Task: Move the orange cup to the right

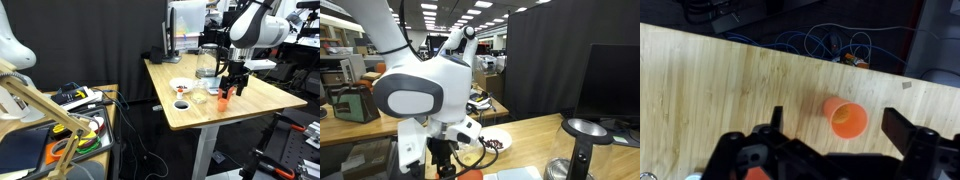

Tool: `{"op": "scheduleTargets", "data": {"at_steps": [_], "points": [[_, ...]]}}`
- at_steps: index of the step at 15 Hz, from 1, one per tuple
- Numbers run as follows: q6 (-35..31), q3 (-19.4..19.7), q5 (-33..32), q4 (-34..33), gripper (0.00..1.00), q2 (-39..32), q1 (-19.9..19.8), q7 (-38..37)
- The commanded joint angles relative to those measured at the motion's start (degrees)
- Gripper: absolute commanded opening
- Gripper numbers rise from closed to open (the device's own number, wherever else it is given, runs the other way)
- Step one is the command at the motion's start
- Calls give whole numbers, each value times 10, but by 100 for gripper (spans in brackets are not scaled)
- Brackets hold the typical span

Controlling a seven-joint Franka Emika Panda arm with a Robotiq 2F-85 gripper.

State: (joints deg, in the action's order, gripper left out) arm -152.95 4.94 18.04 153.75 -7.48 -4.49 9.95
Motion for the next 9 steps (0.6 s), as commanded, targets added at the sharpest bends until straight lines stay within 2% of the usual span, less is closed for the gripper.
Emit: {"op": "scheduleTargets", "data": {"at_steps": [1, 9], "points": [[5, -14, 6, -22, 100, -30, -14, 6], [16, -25, -18, -75, 100, -94, -15, -6]]}}
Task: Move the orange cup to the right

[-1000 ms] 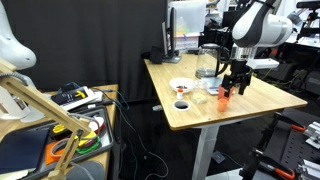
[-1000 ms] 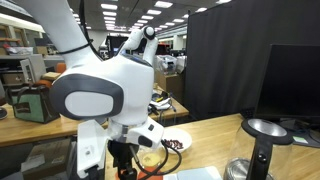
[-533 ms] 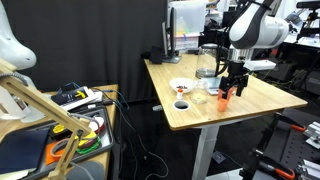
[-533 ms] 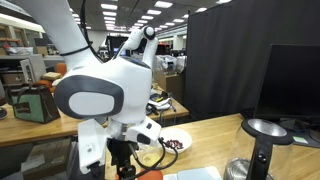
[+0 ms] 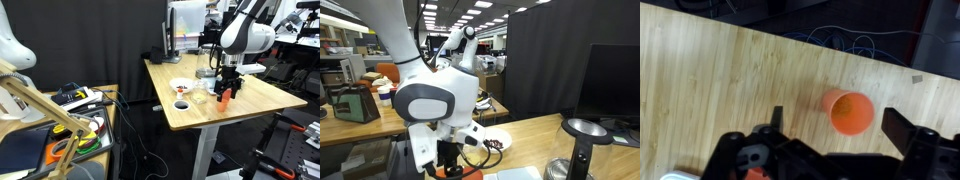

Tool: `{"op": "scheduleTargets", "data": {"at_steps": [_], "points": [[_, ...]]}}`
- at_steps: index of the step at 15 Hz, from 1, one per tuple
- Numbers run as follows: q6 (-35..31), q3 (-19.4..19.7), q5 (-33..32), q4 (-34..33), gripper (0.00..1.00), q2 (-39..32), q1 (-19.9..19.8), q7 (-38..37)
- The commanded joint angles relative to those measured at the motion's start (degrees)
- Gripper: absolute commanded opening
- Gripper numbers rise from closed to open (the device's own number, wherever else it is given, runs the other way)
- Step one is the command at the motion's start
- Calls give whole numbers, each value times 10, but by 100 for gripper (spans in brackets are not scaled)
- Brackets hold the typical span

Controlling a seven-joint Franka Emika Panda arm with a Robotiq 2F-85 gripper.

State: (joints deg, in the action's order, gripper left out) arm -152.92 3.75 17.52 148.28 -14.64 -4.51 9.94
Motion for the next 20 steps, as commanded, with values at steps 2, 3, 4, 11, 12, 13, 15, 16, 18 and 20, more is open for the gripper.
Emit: {"op": "scheduleTargets", "data": {"at_steps": [2, 3, 4, 11, 12, 13, 15, 16, 18, 20], "points": [[22, -18, -12, -25, 100, -32, -17, -4], [25, -23, -8, -28, 100, -35, -19, 1], [26, -27, -9, -30, 100, -39, -18, 2], [23, -41, -8, -44, 52, -47, -22, 5], [24, -40, -9, -44, 45, -48, -23, 4], [25, -40, -8, -45, 38, -48, -26, 6], [26, -40, -7, -45, 24, -50, -30, 7], [29, -41, -7, -46, 17, -50, -31, 7], [31, -42, -7, -46, 17, -49, -32, 8], [33, -41, -11, -45, 17, -46, -30, 7]]}}
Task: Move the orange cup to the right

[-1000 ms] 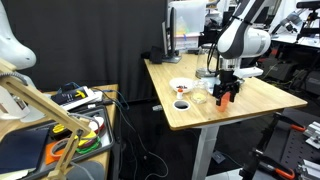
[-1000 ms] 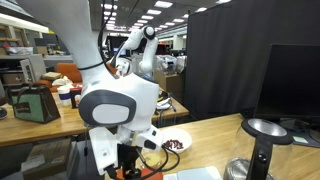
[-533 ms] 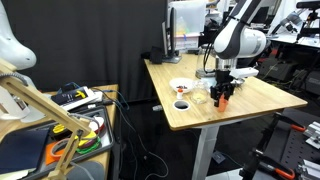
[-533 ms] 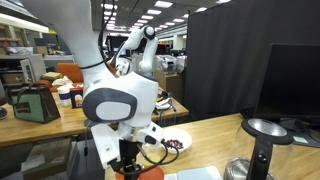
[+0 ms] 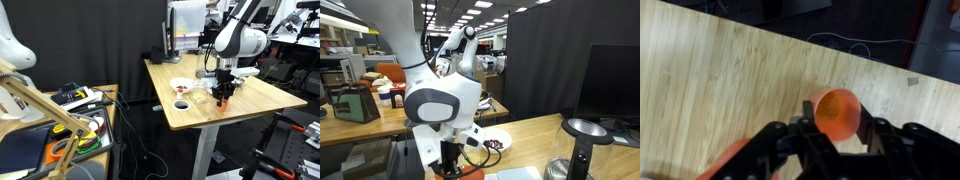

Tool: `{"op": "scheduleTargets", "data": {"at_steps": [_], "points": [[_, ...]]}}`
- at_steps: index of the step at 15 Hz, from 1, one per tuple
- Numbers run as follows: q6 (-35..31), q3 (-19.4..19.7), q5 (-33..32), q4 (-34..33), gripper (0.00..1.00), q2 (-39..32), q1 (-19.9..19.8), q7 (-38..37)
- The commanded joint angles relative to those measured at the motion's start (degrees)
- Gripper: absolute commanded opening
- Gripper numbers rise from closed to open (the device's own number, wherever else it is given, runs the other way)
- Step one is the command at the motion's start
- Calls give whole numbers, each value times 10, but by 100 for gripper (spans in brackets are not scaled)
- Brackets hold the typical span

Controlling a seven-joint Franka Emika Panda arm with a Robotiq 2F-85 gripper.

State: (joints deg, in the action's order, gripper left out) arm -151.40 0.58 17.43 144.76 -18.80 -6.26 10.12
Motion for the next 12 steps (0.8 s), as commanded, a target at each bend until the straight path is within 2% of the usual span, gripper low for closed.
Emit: {"op": "scheduleTargets", "data": {"at_steps": [1, 6, 12], "points": [[19, -8, -15, -9, 17, -1, -10, 3], [28, -5, -34, 12, 17, 47, -8, 3], [46, 3, -25, 25, 17, 128, -7, 23]]}}
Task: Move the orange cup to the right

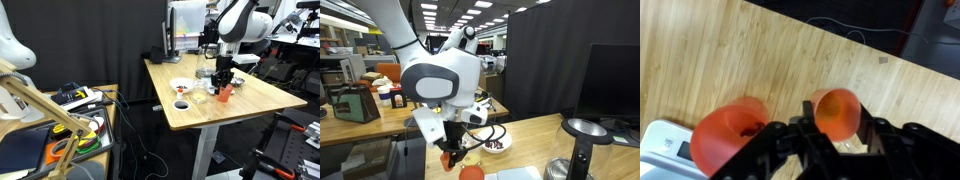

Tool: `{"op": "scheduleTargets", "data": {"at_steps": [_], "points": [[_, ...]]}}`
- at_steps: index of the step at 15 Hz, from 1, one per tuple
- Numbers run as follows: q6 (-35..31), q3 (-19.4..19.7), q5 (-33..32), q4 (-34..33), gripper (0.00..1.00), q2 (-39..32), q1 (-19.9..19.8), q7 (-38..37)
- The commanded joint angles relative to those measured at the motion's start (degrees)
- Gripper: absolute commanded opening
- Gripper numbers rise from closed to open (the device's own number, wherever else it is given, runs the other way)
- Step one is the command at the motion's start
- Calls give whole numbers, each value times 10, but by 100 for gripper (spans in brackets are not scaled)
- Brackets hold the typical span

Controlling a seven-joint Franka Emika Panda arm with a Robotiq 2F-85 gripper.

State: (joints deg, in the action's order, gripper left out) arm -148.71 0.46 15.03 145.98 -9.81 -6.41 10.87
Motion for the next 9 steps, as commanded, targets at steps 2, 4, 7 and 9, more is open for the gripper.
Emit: {"op": "scheduleTargets", "data": {"at_steps": [2, 4, 7, 9], "points": [[26, 18, -14, 13, 17, 60, -4, 4], [15, 35, -27, 16, 17, 81, -6, -8], [-1, 66, -54, 20, 17, 106, -18, -44], [0, 92, -88, 24, 17, 120, -36, -80]]}}
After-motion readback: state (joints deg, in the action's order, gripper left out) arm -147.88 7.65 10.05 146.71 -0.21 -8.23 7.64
